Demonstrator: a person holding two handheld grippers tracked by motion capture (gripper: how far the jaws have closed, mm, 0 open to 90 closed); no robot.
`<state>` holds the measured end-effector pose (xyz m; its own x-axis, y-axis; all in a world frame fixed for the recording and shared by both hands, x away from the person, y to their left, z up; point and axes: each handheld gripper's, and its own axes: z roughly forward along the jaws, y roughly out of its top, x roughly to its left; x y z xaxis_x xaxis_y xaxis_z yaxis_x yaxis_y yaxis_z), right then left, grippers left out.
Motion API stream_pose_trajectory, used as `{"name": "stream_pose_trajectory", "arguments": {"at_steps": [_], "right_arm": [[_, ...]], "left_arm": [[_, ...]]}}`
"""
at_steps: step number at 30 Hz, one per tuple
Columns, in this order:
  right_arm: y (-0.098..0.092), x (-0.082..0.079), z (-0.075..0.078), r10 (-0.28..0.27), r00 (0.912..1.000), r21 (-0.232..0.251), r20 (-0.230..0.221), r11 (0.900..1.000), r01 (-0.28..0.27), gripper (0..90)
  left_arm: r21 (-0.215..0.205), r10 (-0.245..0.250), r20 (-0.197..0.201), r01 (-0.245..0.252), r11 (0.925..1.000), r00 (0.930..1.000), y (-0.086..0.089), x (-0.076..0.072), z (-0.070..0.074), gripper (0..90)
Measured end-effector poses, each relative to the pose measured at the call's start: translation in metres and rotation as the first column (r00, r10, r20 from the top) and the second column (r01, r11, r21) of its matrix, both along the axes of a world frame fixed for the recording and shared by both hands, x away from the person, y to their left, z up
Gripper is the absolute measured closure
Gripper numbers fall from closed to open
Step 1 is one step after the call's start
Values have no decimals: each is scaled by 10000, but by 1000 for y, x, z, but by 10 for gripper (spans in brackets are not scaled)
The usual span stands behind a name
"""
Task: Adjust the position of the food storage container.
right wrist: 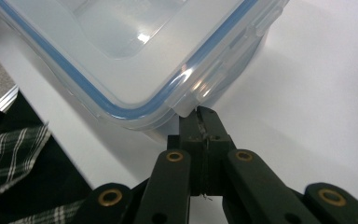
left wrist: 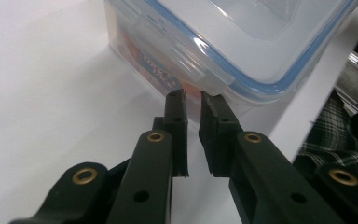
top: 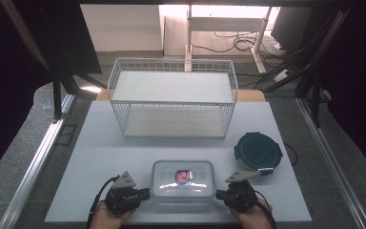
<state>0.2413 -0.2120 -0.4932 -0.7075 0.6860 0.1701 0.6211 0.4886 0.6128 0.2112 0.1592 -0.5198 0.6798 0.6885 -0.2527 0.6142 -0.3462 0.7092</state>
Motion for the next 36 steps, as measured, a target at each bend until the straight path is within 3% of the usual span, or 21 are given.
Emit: {"name": "stream_pose_trajectory", "arguments": {"at_steps": [5, 12, 14, 16, 17, 18, 19, 20, 21, 22, 25, 26, 27, 28, 29, 31, 36], "right_arm": [[11, 21, -2, 181, 9998, 80, 70, 9998, -182, 892], [19, 37, -3, 270, 9996, -118, -95, 9996, -271, 892], [17, 37, -4, 266, 9996, -44, -101, 9996, -266, 891], [16, 36, -3, 267, 9996, -162, -2, 9995, -267, 889], [14, 35, -3, 275, 9996, -261, 110, 9993, -272, 884], [10, 33, -2, 289, 9993, -262, 255, 9993, -282, 863], [2, 28, 1, 353, 9976, -266, 594, 9991, -338, 807], [2, 28, 1, 353, 9976, -266, 594, 9991, -338, 807], [-7, 24, 3, 403, 9945, -260, 970, 9989, -380, 711], [-7, 24, 3, 403, 9945, -260, 970, 9989, -380, 711], [-17, 19, 3, 458, 9870, 28, 1539, 9989, -468, 414], [-17, 19, 3, 458, 9870, 28, 1539, 9989, -468, 414], [-17, 18, 3, 550, 9818, 261, 1815, 9978, -607, 229], [-17, 18, 3, 550, 9818, 261, 1815, 9978, -607, 229], [-16, 17, 2, 592, 9765, 296, 2071, 9973, -668, 120], [-15, 16, 0, 582, 9755, 100, 2121, 9980, -617, 79], [-16, 16, 0, 577, 9765, 242, 2074, 9977, -641, 62]], "left_arm": [[88, 219, -48, -218, 9997, 9997, 10, 18, 1, 813], [234, 312, -107, -309, 9992, 9995, 14, 32, -1, 804], [153, 339, -177, -336, 9993, 9993, 15, 33, -1, 767], [262, 466, -69, -464, 9986, 9989, 19, 30, 0, 683], [439, 576, 66, -578, 9974, 9983, 21, 28, 1, 683], [560, 659, 171, -668, 9962, 9977, 24, 26, 1, 586], [696, 784, 335, -806, 9943, 9964, 30, 22, 0, 455], [696, 784, 335, -806, 9943, 9964, 30, 22, 0, 413], [733, 834, 377, -860, 9936, 9958, 34, 19, -1, 357], [724, 881, 404, -908, 9932, 9953, 37, 17, -1, 357], [636, 1253, 596, -1290, 9896, 9903, 44, 11, -1, 142], [636, 1253, 596, -1290, 9896, 9903, 44, 11, -1, 89], [630, 1175, 655, -1216, 9906, 9909, 46, 8, -1, 44], [630, 1175, 655, -1216, 9906, 9909, 46, 8, -1, 30], [598, 1189, 759, -1235, 9905, 9900, 48, 6, -2, 25], [573, 1178, 790, -1225, 9908, 9899, 48, 6, -4, 24], [790, 1106, 1144, -1200, 9896, 9873, 46, 6, -7, 15]]}}
